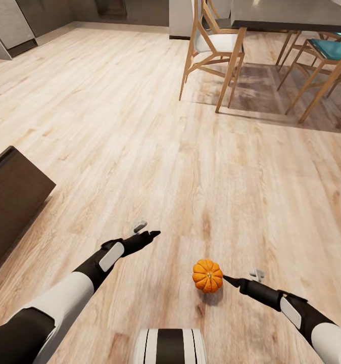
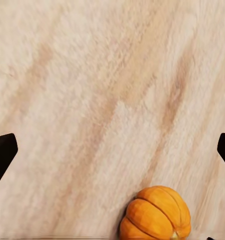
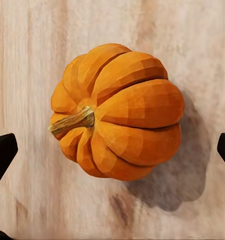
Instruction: Place each of the two pumpkins and all three candles from the living room inside a cabinet in the living room (use any cabinet), then make sure every cabinet is closed, and position the cauldron so it is next to a table in the living room.
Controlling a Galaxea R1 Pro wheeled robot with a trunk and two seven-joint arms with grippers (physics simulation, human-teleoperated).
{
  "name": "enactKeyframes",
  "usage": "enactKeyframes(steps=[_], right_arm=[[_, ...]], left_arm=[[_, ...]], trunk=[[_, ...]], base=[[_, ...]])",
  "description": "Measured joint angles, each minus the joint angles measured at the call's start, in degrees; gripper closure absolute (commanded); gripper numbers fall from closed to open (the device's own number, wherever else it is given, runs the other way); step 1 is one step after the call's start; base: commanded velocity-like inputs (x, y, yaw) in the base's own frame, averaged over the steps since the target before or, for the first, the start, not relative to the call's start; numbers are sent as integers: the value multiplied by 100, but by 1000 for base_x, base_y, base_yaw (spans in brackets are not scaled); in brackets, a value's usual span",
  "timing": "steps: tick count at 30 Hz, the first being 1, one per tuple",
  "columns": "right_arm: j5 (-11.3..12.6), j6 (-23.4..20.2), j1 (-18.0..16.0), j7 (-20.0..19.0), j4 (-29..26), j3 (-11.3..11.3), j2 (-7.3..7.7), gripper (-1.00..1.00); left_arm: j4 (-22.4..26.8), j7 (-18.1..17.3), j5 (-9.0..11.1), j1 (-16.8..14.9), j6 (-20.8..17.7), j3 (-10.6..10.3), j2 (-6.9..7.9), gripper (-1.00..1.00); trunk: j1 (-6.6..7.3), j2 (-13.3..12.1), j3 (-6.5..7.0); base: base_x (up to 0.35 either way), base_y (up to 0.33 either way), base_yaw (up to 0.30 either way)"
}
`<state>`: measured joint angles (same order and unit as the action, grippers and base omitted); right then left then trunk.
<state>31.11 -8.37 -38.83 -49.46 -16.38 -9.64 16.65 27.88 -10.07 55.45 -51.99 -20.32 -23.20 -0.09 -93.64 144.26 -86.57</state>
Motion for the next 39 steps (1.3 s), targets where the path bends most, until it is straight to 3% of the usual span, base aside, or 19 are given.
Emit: enactKeyframes(steps=[7, 19, 39], right_arm=[[-208, 87, -2, 225, 29, -3, -4, -100], [-211, 88, -2, 623, 30, -3, -4, -100], [-211, 81, -2, 613, 30, -3, 3, -100]], left_arm=[[32, 5, 0, 22, 0, -1, 0, -100], [33, 5, 0, 22, -5, 4, 0, -100], [42, 2, 0, 22, 1, -1, 0, -100]], trunk=[[0, 0, 0], [0, 0, 0], [0, 0, 0]], base=[[0, 1, 0], [7, 104, 0], [66, 41, 0]])
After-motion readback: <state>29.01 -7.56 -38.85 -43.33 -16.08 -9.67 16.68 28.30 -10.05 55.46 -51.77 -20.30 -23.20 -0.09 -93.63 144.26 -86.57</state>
